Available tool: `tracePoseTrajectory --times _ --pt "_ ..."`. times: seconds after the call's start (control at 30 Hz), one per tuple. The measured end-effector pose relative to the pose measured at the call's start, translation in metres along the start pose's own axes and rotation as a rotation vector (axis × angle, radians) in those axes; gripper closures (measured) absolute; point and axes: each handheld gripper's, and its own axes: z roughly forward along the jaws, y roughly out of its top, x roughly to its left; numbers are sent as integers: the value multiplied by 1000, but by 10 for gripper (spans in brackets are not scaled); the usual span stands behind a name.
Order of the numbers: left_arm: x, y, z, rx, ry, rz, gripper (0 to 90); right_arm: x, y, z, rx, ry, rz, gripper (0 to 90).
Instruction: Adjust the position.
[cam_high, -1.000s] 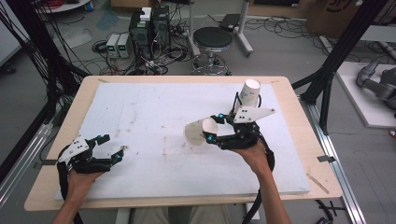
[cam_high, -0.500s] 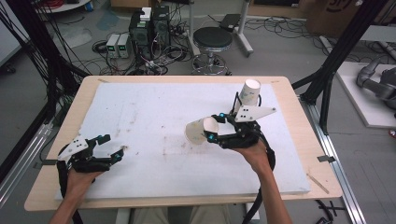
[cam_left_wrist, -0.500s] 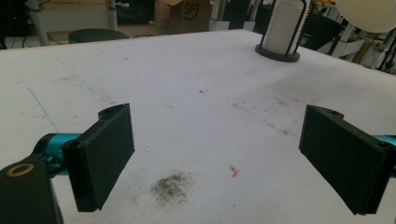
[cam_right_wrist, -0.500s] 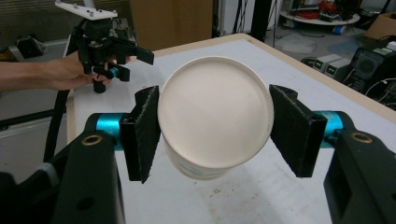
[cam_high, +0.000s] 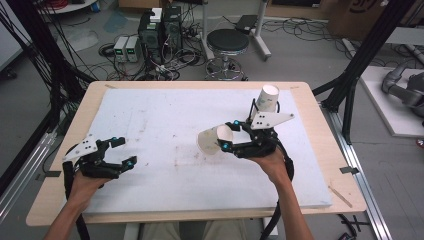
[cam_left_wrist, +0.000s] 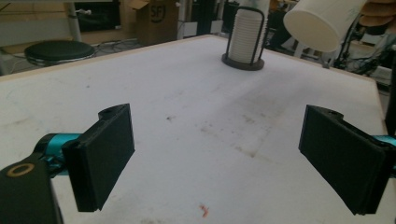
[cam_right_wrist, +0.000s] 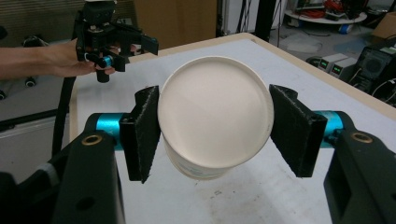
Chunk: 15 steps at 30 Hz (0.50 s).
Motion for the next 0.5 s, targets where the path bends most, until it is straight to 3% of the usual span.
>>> tracePoseTrajectory --times 0.5 --pt "-6 31 29 -3 -204 38 104 2 3 6 -14 39 -10 381"
